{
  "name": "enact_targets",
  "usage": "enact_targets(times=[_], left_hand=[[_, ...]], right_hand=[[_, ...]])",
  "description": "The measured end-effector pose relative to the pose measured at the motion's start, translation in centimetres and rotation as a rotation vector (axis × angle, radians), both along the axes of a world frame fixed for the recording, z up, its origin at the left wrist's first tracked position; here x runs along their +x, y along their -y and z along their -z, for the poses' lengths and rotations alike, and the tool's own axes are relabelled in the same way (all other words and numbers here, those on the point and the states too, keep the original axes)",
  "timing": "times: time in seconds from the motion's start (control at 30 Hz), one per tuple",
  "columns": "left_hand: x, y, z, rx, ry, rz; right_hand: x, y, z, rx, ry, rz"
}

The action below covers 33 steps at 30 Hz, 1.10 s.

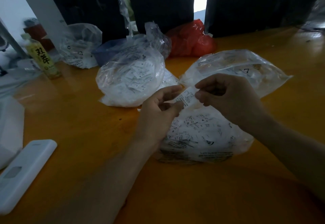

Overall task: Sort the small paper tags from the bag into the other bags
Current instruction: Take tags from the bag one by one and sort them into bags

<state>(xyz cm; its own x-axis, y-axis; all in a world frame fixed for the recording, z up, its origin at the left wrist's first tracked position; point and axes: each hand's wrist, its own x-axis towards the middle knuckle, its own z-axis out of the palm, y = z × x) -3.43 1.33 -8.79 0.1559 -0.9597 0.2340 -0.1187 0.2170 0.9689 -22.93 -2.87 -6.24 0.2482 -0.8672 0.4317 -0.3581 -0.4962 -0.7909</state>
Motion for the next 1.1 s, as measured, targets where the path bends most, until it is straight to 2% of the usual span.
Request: enact_targets(times=[0.13,0.27,0.37,0.47,0.57,0.63,0.73,0.83,1.0,1.1], left_hand=[[1.6,0.6,-1.6,-0.092,0.149,-0.120],[6.6,4.4,-4.1,-0.112,0.352,-0.458],[9.7,7.4,-4.7,-0.023,0.544,-0.598],[9.9,9.4,-4.2,0.085,0.779,-0.538],[8.5,10.5,-3.8,0.284,1.048,-0.484],[7.9,10.8,-4.0,0.317,1.160,-0.432],[7.5,11.0,-4.2,0.278,1.239,-0.317],[7.6,10.9,-4.4,0.230,1.214,-0.291],[8.0,9.3,-4.3,0.143,1.249,-0.404],[7.1,7.5,-4.1,-0.029,1.225,-0.516]], right_hand=[[-1.0,1.2,-0.3,-0.054,0.026,0.104],[-3.4,4.1,0.2,-0.190,-0.162,0.397],[-4.9,5.9,1.4,-0.209,-0.292,0.465],[-5.6,7.1,2.3,-0.176,-0.498,0.457],[-5.8,7.8,2.6,-0.089,-0.749,0.453],[-5.9,7.8,2.8,-0.031,-0.836,0.452],[-5.9,7.4,3.1,0.029,-0.845,0.437],[-5.7,7.3,3.0,0.008,-0.829,0.450],[-5.7,7.5,2.8,-0.037,-0.696,0.517],[-6.1,7.7,2.6,-0.095,-0.590,0.554]])
